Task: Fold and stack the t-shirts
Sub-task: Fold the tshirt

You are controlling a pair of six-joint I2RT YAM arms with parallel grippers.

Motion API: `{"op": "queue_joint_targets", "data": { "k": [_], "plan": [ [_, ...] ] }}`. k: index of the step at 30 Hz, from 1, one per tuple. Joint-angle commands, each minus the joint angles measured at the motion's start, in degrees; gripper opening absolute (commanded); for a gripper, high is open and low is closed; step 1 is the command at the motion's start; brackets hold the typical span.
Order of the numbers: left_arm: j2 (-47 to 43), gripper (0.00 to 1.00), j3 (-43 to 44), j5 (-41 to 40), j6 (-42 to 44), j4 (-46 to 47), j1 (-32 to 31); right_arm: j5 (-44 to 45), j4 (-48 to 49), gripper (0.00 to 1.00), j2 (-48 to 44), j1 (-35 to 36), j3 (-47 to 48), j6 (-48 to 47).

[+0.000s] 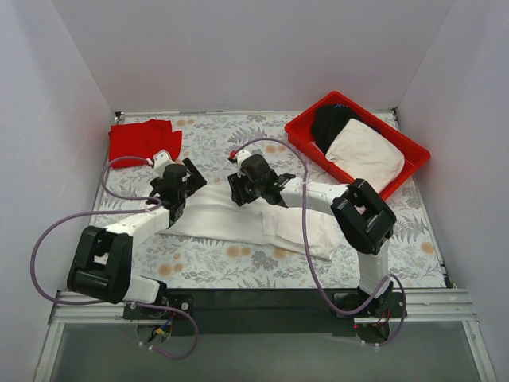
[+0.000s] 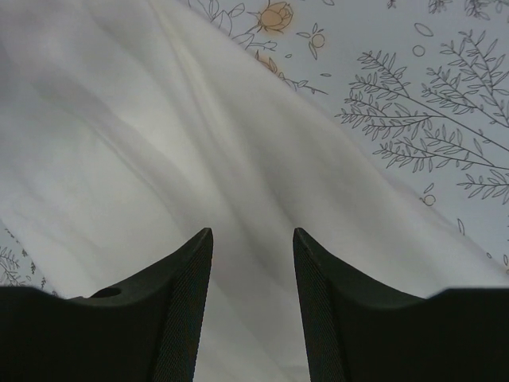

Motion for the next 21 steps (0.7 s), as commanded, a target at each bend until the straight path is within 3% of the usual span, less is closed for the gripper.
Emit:
{"op": "queue_joint_targets", "data": {
  "k": [1,11,21],
  "plan": [
    [2.14,0.87,1.19,-3.48,1.83,0.87,-0.14,-2.56,2.26,0.41,0.38,1.04,2.93,-0.03],
    [0.30,0.87,-3.64,-3.66,-0.80,-2.29,-0.05,-2.38,3.14,0.41,-1.38,1.39,-0.49,-0.03],
    [-7.07,0.87,-8.03,-4.63,-3.26,-8.18,0.04,-3.17,3.75,0.41,-1.82,1.39,-1.90,-0.12]
  ]
}}
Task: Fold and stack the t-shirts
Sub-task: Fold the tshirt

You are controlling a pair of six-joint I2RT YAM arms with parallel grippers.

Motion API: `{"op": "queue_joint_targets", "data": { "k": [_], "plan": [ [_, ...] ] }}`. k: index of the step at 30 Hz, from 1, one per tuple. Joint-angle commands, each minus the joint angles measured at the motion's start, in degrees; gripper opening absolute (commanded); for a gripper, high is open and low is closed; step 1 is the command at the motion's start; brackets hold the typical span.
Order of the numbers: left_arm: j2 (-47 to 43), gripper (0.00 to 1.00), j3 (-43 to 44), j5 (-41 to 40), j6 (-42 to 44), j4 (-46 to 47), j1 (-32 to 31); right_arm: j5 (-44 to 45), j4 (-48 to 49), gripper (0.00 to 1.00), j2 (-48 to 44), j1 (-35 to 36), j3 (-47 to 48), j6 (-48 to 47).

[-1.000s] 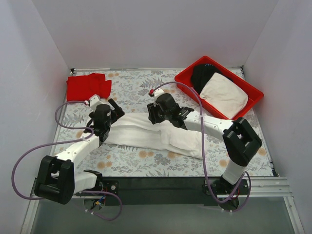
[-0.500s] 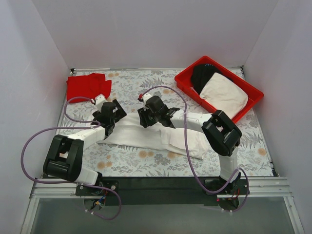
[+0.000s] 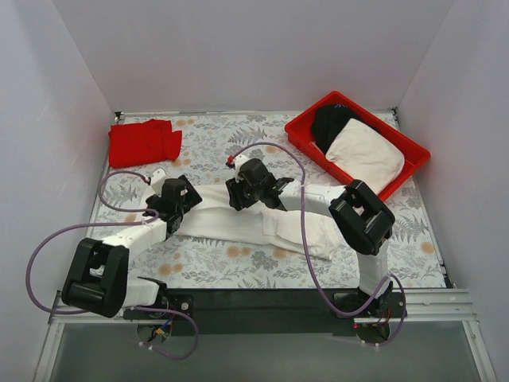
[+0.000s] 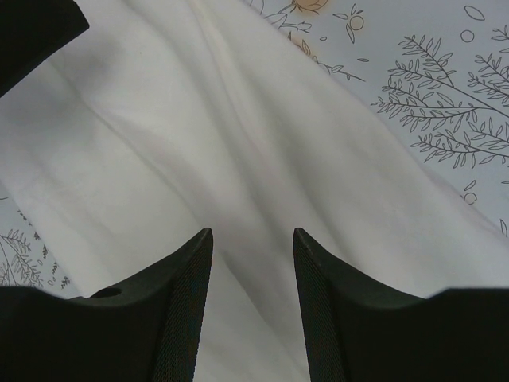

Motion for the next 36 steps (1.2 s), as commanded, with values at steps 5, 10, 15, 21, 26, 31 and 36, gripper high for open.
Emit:
{"op": "queue_joint_targets", "data": {
  "k": [5,10,15,21,26,31,36],
  "plan": [
    [-7.38,0.87,-0.74,-1.10,-1.89,-5.33,0.04,-0.31,2.31,0.41,-4.90,0.39,-2.23,0.08],
    [-10.82,0.87,2.42,0.21,-1.80,-4.63,-0.05,7.23,2.14,0.41,-12.55,0.39,-9.52,0.17],
    [-4.51,0.87,5.77,4.52,-2.59,-0.07,-0.31,13.04,0.73,0.43,-20.27,-1.10,-16.82,1.22],
    [3.84,0.87,9.37,5.58,-2.60,4.77,-4.17,15.69,-1.64,0.44,-27.92,-8.04,-26.31,3.16],
    [8.60,0.88,9.38,3.82,-1.89,5.65,-4.80,16.31,-2.26,0.45,-31.89,-12.26,-31.58,3.51],
    [9.66,0.88,6.30,3.91,-2.77,5.65,-4.80,15.52,-2.44,0.46,-29.18,-14.73,-32.21,3.77],
    [7.56,0.88,3.23,2.24,-3.30,3.64,-4.80,14.55,-2.44,0.46,-21.46,-15.61,-30.02,3.86]
  ]
}}
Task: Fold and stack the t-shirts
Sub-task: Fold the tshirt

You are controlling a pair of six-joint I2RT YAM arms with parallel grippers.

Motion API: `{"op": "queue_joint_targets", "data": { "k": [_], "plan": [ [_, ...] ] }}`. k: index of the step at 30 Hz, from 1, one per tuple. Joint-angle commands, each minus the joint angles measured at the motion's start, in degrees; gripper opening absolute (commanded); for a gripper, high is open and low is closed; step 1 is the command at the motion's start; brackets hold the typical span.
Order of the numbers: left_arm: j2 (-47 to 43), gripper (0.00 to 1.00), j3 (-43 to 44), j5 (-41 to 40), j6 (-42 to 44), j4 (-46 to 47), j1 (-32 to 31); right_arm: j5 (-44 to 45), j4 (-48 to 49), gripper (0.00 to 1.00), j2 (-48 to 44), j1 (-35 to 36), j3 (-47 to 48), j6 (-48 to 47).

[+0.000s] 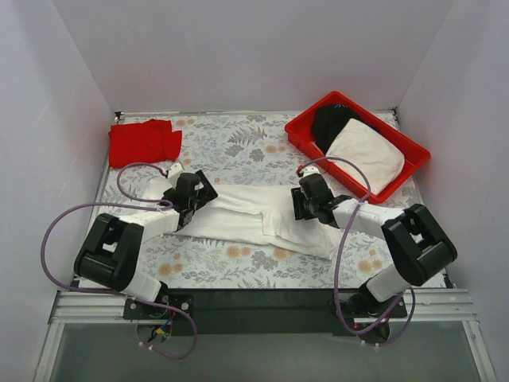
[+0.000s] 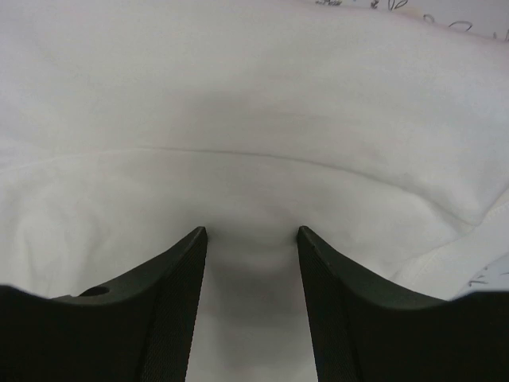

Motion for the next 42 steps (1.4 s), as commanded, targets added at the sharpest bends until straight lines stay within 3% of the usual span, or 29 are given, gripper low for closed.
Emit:
{"op": "queue_joint_targets", "data": {
  "k": [1,8,14,24,32,38,42],
  "plan": [
    [-2.91,0.88,-2.11,-2.66,-0.65,-2.34,0.03,-1.23,0.38,0.45,5.05,-0.27,3.18,0.69],
    [-8.62,0.88,-5.71,-4.42,-0.65,-5.68,0.03,-5.19,1.26,0.45,14.46,-0.35,11.43,-0.62],
    [-13.28,0.88,-10.54,0.50,-3.55,-5.94,-0.05,-8.61,0.91,0.45,23.42,-0.35,22.07,-3.70],
    [-25.23,0.88,-15.47,3.14,-6.10,-10.42,-0.93,-15.74,-6.90,0.45,43.71,-0.62,51.16,-5.72],
    [-31.30,0.88,-16.53,8.41,-9.00,-12.53,-2.86,-19.25,-13.14,0.47,53.13,-1.93,73.73,-6.51],
    [-35.52,0.88,-13.90,4.12,-7.52,-12.97,-7.87,-19.26,-12.63,0.50,48.67,-2.02,72.64,-8.45],
    [-34.92,0.89,-9.86,0.60,-3.56,-13.76,-7.96,-16.97,-8.16,0.51,36.22,-2.02,59.58,-9.15]
  ]
}}
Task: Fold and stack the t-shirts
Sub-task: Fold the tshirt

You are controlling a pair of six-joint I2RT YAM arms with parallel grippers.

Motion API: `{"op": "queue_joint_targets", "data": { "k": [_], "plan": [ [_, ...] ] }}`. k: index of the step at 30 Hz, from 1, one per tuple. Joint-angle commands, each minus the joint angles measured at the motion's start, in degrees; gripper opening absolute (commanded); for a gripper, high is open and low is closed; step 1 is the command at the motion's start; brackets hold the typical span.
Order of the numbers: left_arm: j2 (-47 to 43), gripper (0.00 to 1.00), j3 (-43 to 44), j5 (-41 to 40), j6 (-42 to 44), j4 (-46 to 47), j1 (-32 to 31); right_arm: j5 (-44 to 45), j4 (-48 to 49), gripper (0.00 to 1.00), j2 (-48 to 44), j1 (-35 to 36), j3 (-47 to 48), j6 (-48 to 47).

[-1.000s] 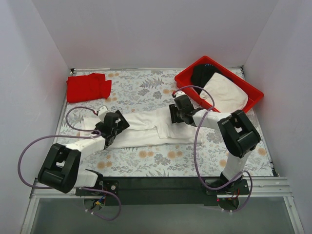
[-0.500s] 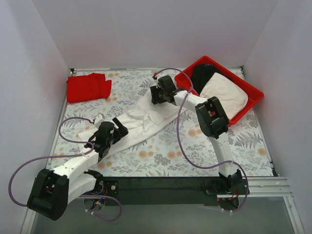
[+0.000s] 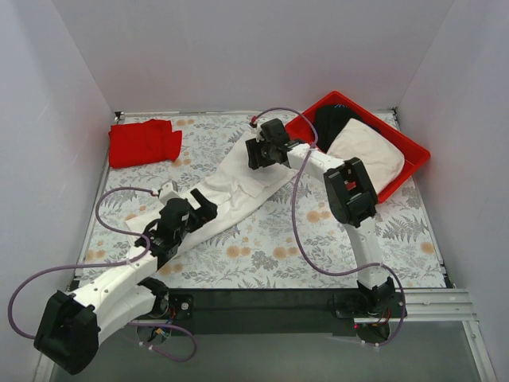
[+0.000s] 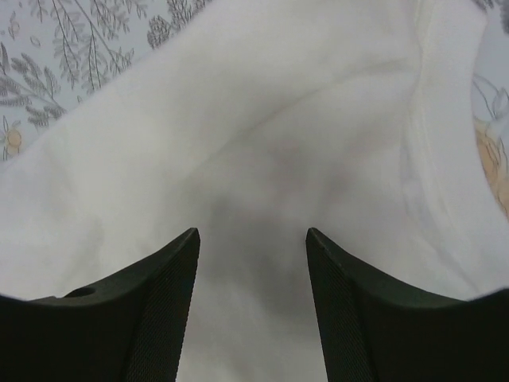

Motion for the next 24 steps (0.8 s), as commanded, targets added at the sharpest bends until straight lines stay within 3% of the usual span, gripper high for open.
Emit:
{"op": "queue_joint_targets", "data": {
  "k": [1,6,10,16,24],
  "plan": [
    [0.86,0.89,5.27,-5.17,4.13,-0.56,-0.25,1.63,3.28,0.52,-13.91,-0.19,-8.93,-1.76],
    [9.12,0.91,7.74,-9.57,5.64,0.40,-0.16,4.01,5.67,0.53,-25.51,-0.19,-22.21,-1.94],
    [13.70,0.91,7.57,-10.54,5.99,2.51,-0.25,6.90,6.55,0.53,-27.91,-0.19,-29.16,-1.50],
    [16.34,0.91,6.07,-9.23,5.73,3.66,-0.16,7.35,7.69,0.53,-24.66,-0.36,-29.62,-0.27],
    [13.27,0.91,0.55,-4.66,3.18,4.09,-0.16,5.94,7.52,0.53,-16.40,-1.33,-24.97,1.48]
  ]
}}
